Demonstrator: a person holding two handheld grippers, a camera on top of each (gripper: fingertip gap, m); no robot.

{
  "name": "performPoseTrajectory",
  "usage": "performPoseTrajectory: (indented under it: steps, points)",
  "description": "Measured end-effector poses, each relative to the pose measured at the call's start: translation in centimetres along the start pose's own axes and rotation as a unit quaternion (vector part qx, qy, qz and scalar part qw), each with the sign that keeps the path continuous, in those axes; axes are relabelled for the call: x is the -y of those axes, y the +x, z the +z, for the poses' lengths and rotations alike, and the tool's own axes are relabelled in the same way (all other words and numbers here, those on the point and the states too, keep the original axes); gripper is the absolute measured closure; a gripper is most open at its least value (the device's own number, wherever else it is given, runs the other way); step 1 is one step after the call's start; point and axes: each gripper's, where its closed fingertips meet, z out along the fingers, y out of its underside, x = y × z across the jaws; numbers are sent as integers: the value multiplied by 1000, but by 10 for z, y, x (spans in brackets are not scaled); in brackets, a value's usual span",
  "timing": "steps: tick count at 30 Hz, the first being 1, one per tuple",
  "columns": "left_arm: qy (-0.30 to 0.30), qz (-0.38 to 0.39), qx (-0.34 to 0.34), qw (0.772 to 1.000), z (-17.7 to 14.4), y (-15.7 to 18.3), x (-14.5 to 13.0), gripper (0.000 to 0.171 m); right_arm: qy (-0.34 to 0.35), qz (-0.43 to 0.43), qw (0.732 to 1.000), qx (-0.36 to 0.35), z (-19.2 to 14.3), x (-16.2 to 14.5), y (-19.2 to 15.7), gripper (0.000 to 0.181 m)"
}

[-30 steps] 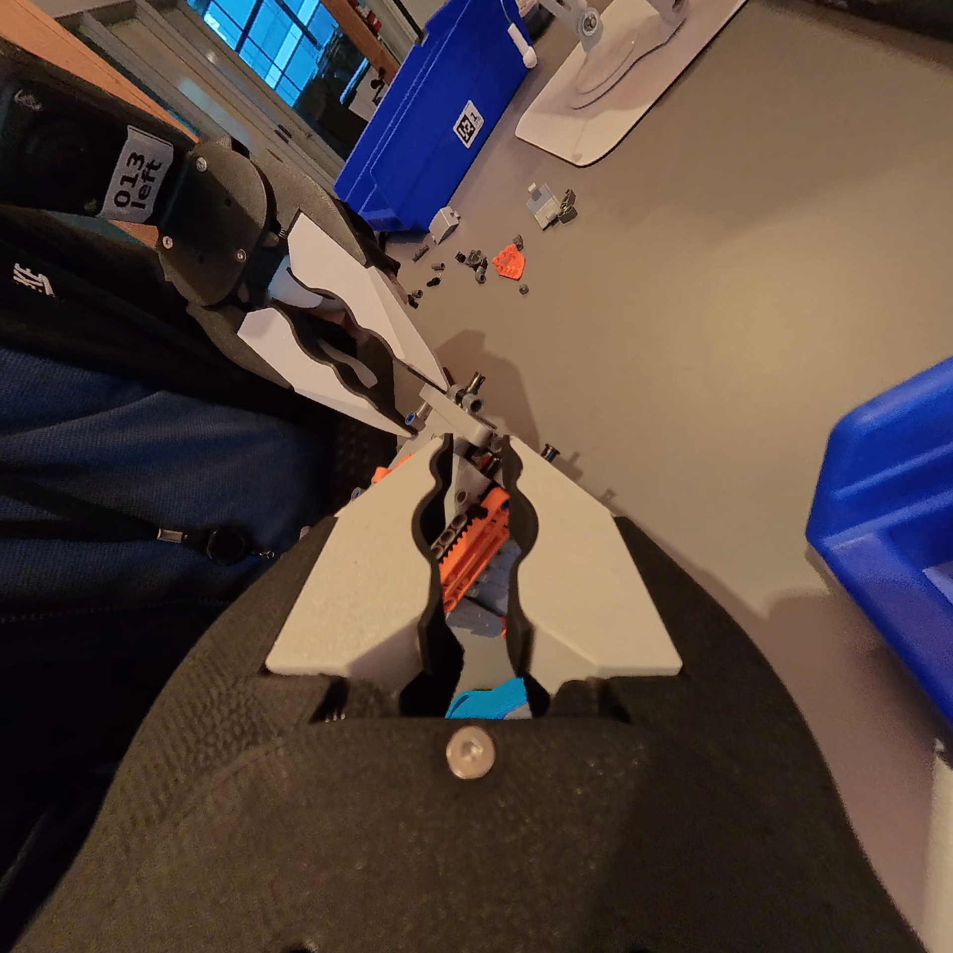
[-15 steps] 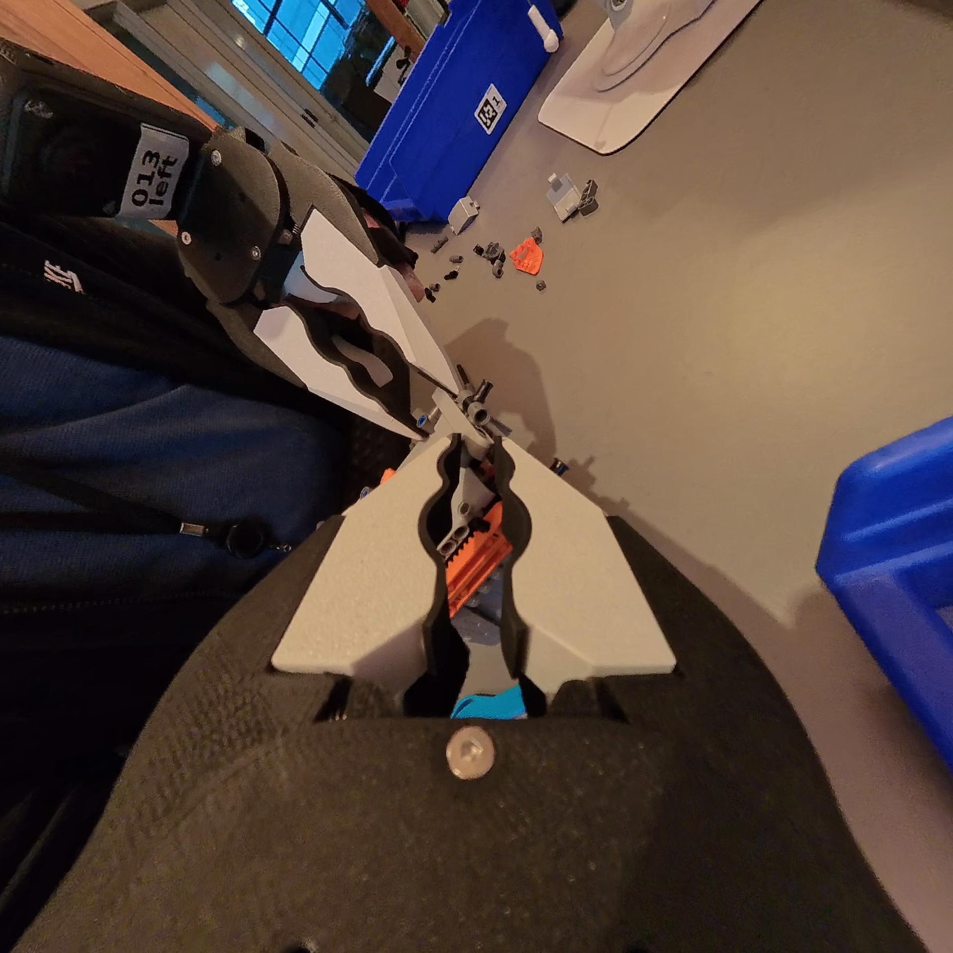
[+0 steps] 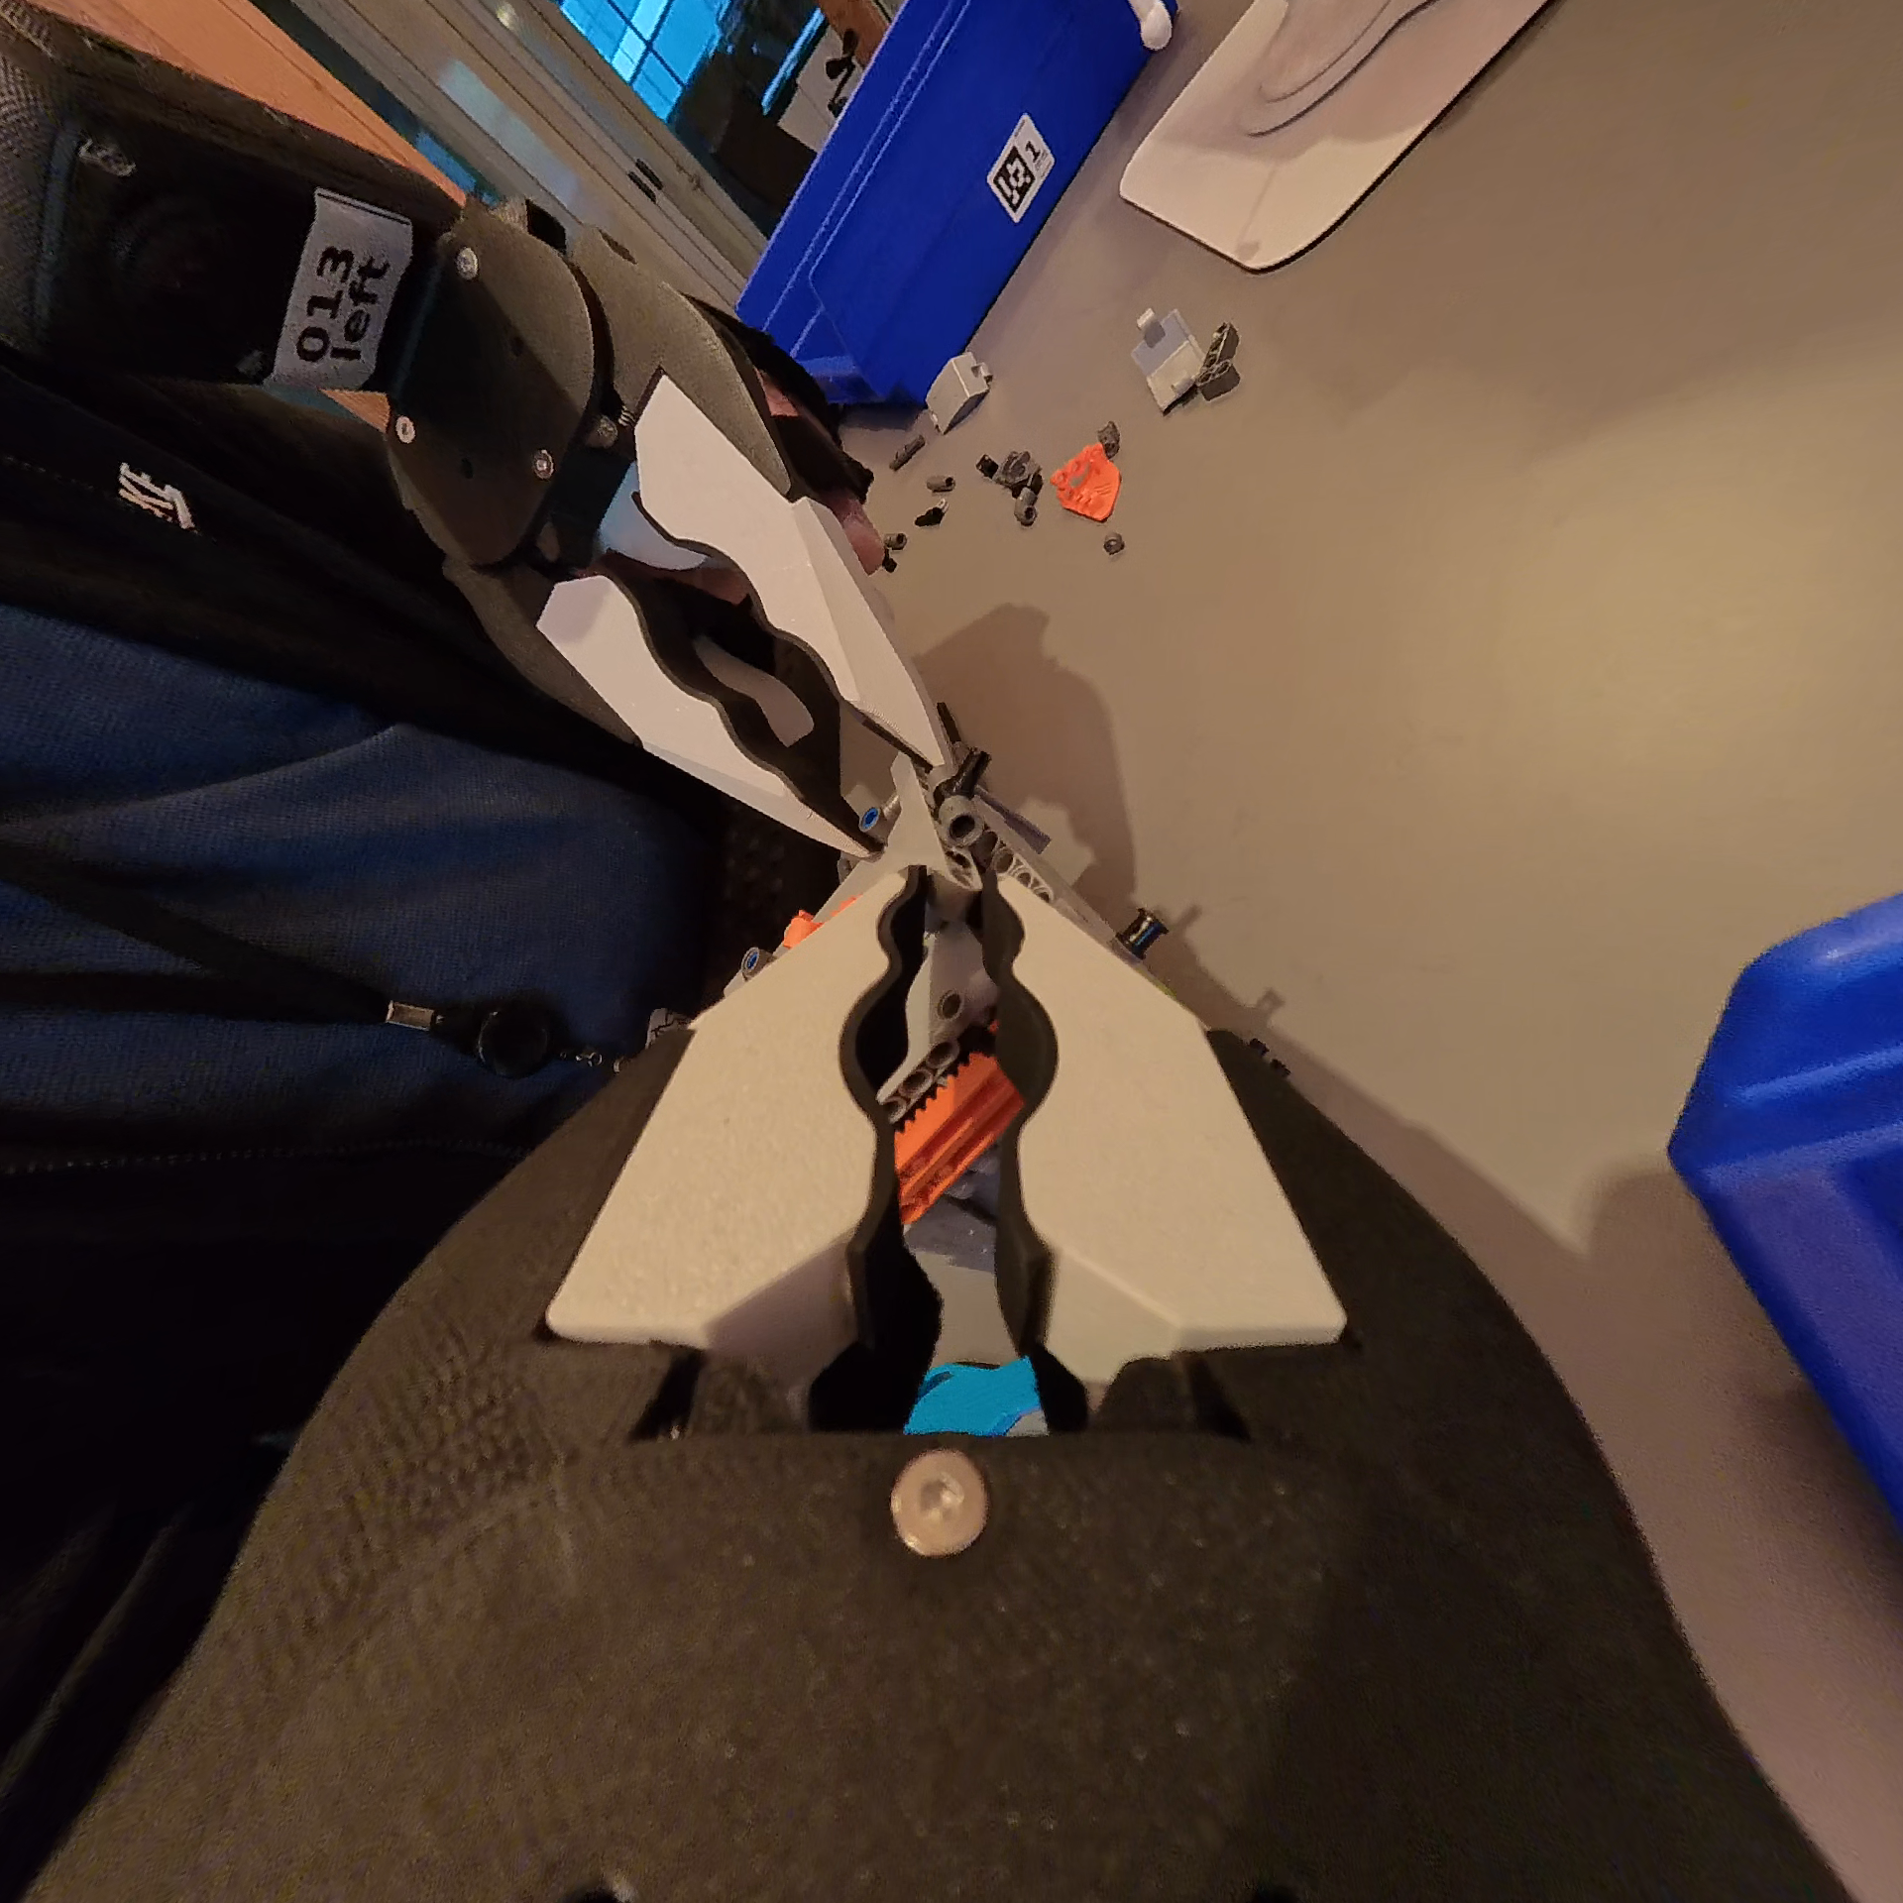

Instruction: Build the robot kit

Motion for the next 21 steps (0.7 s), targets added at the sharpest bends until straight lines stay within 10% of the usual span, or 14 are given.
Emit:
performPoseTrajectory:
  steps: [21]
  points:
    - [-2,2,16,1000,-3,-1,-2,146,-38,-3,999,24,4,1,-3,176]
